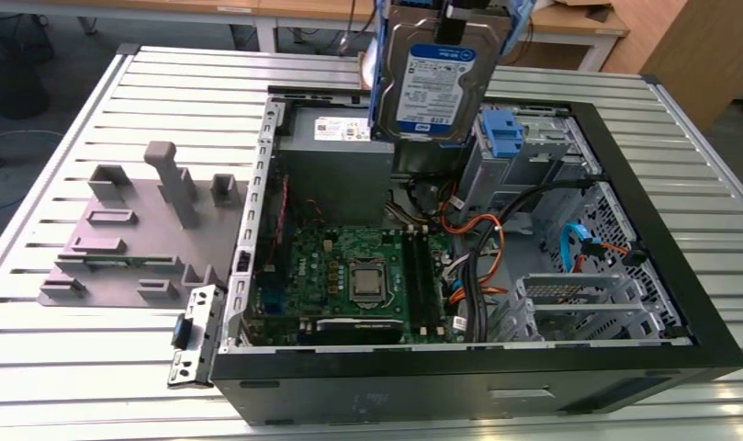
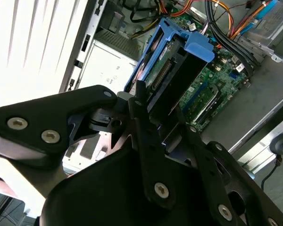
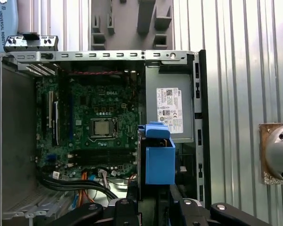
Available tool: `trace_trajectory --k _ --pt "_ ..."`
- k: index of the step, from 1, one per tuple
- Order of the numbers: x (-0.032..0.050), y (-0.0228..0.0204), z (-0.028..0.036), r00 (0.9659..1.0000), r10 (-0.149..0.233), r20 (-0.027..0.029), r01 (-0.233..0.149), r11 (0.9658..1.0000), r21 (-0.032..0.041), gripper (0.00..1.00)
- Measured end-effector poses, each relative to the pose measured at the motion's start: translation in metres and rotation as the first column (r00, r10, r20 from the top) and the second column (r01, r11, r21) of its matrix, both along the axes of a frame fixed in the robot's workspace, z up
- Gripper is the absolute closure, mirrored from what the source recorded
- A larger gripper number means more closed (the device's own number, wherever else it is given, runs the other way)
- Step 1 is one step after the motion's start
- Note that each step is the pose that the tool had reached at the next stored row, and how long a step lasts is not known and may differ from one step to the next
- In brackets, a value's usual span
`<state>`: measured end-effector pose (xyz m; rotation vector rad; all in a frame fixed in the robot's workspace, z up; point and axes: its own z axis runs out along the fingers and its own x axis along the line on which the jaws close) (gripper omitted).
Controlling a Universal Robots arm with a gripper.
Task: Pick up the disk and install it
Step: 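Pick up the disk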
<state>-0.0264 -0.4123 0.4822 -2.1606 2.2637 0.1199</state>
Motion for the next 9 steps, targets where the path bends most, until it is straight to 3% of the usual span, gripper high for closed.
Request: trace_trajectory --k 9 --pt "0.0016 -0.0169 -0.0006 1.0000 0.000 0.0000 0.000 1.0000 -0.0023 0.65"
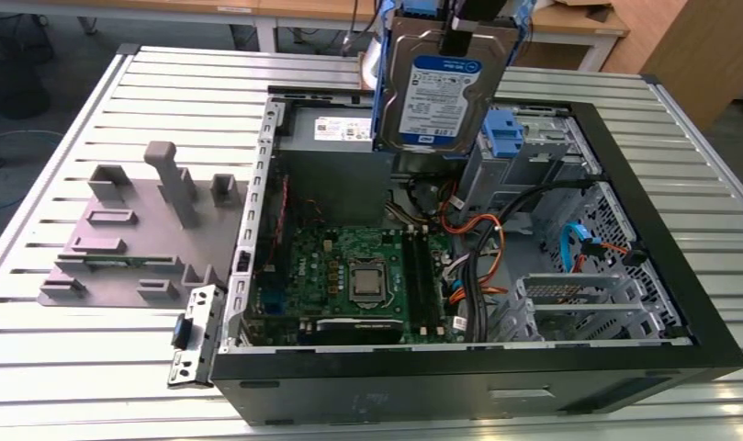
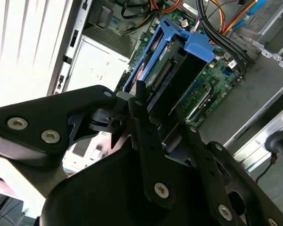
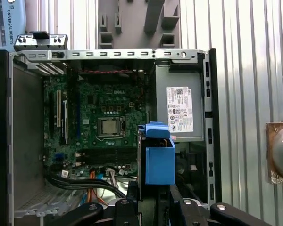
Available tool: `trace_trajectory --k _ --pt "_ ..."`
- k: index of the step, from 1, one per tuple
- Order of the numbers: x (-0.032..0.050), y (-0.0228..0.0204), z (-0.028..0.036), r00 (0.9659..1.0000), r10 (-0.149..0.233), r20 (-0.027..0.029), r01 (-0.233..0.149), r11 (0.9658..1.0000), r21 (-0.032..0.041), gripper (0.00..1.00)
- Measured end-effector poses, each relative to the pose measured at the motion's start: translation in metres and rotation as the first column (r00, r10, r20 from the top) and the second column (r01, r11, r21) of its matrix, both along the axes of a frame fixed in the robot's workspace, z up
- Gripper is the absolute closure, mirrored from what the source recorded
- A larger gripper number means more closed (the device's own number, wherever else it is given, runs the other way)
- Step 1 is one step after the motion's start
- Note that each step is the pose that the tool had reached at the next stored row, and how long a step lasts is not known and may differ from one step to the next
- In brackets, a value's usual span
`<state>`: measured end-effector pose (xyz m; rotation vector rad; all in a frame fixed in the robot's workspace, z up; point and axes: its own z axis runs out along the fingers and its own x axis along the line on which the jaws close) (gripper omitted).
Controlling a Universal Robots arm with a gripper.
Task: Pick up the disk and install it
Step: 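Pick up the disk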
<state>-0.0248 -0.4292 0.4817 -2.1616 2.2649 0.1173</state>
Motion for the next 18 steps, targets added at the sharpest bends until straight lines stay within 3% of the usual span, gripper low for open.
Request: trace_trajectory --k 18 --pt "0.0034 -0.0268 -0.0007 1.0000 0.000 0.0000 0.000 0.9999 -0.0103 0.65"
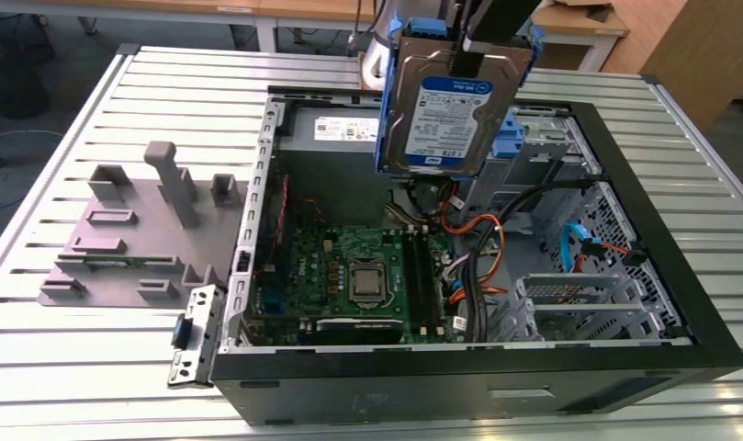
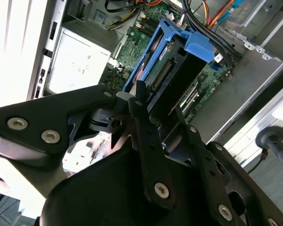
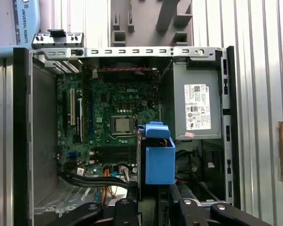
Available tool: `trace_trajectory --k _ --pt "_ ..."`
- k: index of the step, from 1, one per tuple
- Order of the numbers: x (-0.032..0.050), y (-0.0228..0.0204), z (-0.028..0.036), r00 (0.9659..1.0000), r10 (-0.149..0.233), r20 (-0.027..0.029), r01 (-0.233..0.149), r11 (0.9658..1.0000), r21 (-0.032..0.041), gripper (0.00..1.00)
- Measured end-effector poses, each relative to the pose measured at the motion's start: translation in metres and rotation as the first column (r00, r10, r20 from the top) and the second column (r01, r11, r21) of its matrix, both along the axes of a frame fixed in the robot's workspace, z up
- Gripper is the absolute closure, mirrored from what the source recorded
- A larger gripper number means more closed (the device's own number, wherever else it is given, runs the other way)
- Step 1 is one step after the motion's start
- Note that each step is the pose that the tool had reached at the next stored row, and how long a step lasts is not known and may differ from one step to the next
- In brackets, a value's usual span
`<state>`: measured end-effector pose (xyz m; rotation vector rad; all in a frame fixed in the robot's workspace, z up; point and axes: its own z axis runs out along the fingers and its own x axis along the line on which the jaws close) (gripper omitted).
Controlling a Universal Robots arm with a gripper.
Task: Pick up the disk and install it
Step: 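Pick up the disk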
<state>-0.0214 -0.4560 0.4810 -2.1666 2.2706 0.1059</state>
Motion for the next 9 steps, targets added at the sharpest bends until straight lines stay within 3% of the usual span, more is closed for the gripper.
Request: trace_trajectory --k 9 --pt "0.0019 -0.0148 -0.0004 1.0000 0.000 0.0000 0.000 1.0000 -0.0038 0.65"
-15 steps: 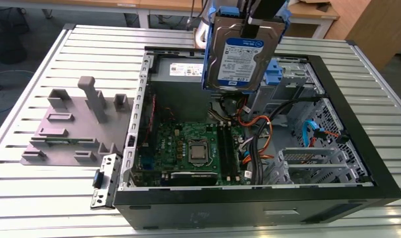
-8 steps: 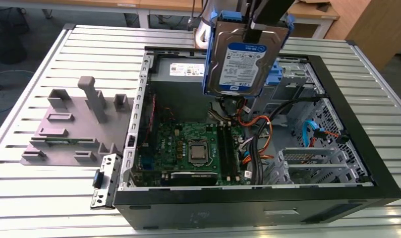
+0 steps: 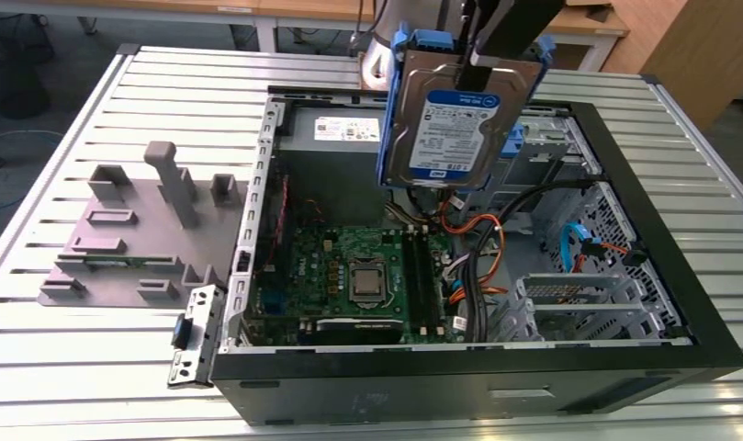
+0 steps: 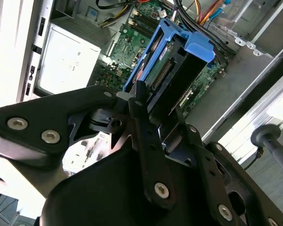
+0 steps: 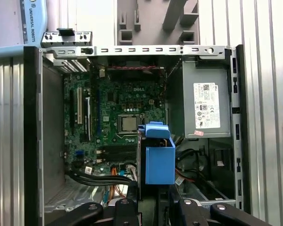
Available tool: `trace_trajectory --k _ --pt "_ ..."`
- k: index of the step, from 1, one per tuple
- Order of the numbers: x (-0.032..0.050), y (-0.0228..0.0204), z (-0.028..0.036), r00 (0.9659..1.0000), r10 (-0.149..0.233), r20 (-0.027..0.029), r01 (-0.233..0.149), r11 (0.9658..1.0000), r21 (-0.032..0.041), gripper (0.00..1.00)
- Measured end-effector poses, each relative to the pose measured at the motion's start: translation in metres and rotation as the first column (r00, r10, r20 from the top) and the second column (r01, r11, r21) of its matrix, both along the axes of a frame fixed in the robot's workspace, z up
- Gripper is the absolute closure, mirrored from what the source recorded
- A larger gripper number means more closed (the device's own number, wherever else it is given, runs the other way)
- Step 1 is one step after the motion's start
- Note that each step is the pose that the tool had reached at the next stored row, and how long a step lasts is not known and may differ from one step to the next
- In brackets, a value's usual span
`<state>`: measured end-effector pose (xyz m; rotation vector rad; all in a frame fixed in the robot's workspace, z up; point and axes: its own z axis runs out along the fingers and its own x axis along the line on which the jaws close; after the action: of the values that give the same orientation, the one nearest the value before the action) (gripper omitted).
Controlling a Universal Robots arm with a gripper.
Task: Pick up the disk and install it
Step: 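Pick up the disk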
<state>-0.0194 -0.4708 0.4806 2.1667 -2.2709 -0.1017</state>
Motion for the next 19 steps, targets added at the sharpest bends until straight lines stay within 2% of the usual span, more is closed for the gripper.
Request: trace_trajectory --k 6,19 --pt "0.0009 -0.0101 -0.0005 1.0000 0.000 0.0001 0.000 1.0000 -0.0015 0.65" --pt "0.0021 -0.0363 -0.0020 1.0000 0.000 0.0001 0.000 1.0000 -0.0021 0.65"
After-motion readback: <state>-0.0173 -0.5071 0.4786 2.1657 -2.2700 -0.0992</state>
